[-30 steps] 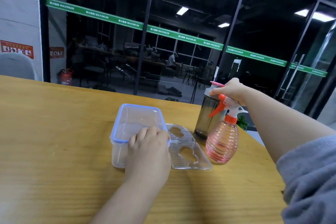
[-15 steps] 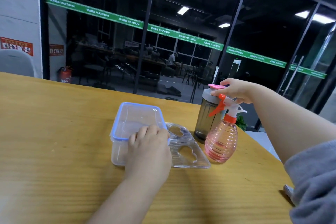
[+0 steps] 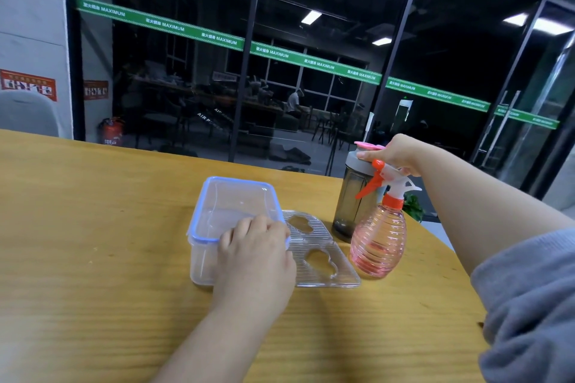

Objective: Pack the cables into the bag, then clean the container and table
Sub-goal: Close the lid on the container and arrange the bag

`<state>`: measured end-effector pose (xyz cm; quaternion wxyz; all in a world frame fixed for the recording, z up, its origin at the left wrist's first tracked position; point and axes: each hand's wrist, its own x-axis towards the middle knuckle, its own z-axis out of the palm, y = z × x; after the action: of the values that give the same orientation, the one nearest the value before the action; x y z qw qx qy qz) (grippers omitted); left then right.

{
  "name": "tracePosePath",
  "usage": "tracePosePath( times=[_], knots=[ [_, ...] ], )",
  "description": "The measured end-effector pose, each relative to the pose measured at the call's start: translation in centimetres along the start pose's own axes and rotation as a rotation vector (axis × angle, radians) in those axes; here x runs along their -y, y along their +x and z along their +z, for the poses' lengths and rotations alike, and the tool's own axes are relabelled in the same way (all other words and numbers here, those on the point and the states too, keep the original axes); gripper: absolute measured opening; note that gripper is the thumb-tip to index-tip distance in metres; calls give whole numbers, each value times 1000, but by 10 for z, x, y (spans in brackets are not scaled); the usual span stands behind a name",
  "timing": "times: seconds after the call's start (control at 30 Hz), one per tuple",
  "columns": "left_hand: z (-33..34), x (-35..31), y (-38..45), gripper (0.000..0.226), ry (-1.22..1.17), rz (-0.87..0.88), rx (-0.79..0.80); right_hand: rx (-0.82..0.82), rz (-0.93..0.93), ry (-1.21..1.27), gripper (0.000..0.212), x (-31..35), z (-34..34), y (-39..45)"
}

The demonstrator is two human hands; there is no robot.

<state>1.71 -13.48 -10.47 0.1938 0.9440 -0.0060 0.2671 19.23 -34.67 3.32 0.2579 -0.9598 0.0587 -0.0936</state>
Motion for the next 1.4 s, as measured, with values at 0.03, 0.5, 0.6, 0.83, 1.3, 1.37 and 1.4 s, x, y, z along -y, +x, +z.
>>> tracePosePath(
  times=[0.03, 0.5, 0.6, 0.83, 1.3, 1.37, 1.4],
  knots=[
    [0, 0, 0, 27, 1, 0, 1, -2, 5, -7, 75, -1, 0, 0],
    [10, 0, -5, 26, -34, 23, -79, -273, -285, 154, 35, 1, -2, -71],
    [16, 1, -5, 23, -24, 20, -123, -203, -340, 166, 32, -10, 19, -86],
    [14, 1, -5, 23, -15, 60, -154, -286, -390, 228, 21, -18, 29, -84],
    [-20, 9, -10, 27, -73, 71, -217, -493, -547, 342, 26, 16, 76, -154],
    [-25, 15, -16, 28, -79, 72, -279, -463, -605, 411, 28, 30, 91, -169],
    [-27, 19, -20, 29, -81, 59, -301, -436, -627, 461, 32, 39, 97, -178]
  ],
)
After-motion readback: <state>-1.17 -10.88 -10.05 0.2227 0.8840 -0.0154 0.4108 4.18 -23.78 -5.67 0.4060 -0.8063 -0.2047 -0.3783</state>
